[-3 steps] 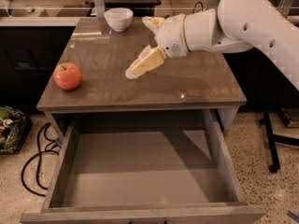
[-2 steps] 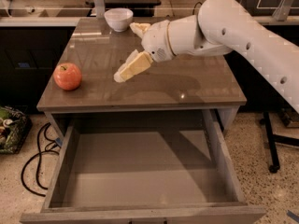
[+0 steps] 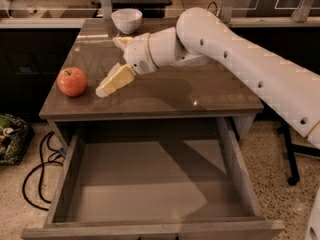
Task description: Place apple into top drawer
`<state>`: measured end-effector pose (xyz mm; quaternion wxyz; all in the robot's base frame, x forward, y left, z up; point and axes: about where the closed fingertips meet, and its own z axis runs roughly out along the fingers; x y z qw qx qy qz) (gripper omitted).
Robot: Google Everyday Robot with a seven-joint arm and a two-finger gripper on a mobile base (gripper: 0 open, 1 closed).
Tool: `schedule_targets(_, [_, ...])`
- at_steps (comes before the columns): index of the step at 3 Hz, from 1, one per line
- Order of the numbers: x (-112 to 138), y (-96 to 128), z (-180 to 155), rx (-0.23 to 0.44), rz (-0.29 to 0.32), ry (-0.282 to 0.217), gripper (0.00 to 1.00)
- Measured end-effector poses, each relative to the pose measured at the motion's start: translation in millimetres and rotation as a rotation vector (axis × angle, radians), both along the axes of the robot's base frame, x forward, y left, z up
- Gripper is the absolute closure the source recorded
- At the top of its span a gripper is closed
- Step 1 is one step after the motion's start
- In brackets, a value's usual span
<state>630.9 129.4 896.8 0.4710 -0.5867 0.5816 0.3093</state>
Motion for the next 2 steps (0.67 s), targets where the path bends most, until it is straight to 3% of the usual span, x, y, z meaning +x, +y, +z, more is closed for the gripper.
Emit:
schedule_targets(1, [-9.3, 39.5, -19.1, 0.007, 0.039, 0.049, 0.00])
schedule_targets(2, [-14.4, 59.3, -29.6, 0.027, 0.054, 0.078, 0.00])
